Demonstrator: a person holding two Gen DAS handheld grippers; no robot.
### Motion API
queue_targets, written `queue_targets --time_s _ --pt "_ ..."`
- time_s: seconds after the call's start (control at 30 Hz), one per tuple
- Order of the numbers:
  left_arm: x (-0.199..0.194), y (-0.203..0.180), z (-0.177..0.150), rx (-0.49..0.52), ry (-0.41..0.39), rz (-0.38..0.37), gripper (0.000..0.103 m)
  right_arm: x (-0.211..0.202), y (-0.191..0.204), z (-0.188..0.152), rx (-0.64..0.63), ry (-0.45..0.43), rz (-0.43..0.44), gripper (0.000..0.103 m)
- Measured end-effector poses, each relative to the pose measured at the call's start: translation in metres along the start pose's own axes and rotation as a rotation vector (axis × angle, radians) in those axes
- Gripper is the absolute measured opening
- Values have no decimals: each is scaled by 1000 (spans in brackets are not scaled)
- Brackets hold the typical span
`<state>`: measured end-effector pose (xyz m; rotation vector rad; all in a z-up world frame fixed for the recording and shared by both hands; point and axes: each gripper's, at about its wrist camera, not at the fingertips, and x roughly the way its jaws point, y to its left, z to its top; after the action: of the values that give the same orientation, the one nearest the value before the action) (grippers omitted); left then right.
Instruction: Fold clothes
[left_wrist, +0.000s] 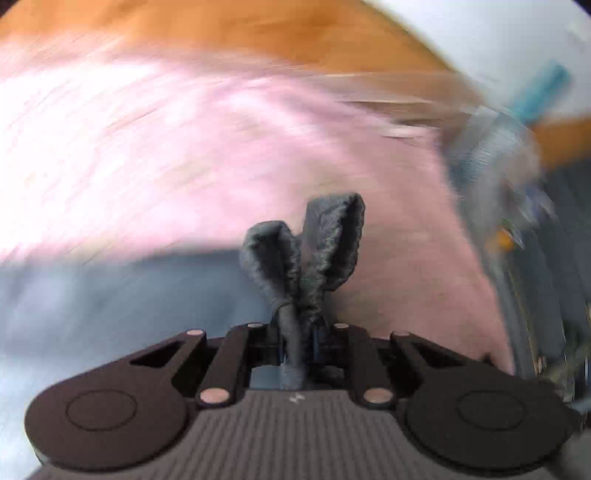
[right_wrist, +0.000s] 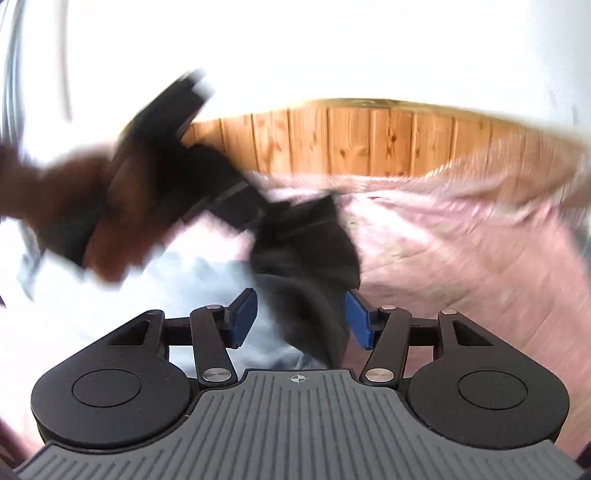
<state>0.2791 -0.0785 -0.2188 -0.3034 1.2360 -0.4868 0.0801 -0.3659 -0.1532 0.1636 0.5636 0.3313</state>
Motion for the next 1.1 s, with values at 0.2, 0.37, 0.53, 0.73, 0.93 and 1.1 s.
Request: queue_targets --time_s 0.2,0.37,0.53,0.73,0.93,1.1 --pt "4 66 -32 -228 -63 -44 31 82 -20 -16 263 166 57 31" --pt "6 64 -25 -174 -109 -13 24 121 13 -57 77 410 20 23" --pt "6 61 -15 -182 -102 -23 27 99 24 -54 -1 420 -15 24" --pt "-16 62 -28 -108 -175 -35 17 109 29 -40 13 453 -6 25" --pt "-32 63 -38 -102 -180 44 31 93 30 -14 57 340 16 25" --pt "-43 63 -46 -96 -183 111 32 134 24 14 77 280 -2 28"
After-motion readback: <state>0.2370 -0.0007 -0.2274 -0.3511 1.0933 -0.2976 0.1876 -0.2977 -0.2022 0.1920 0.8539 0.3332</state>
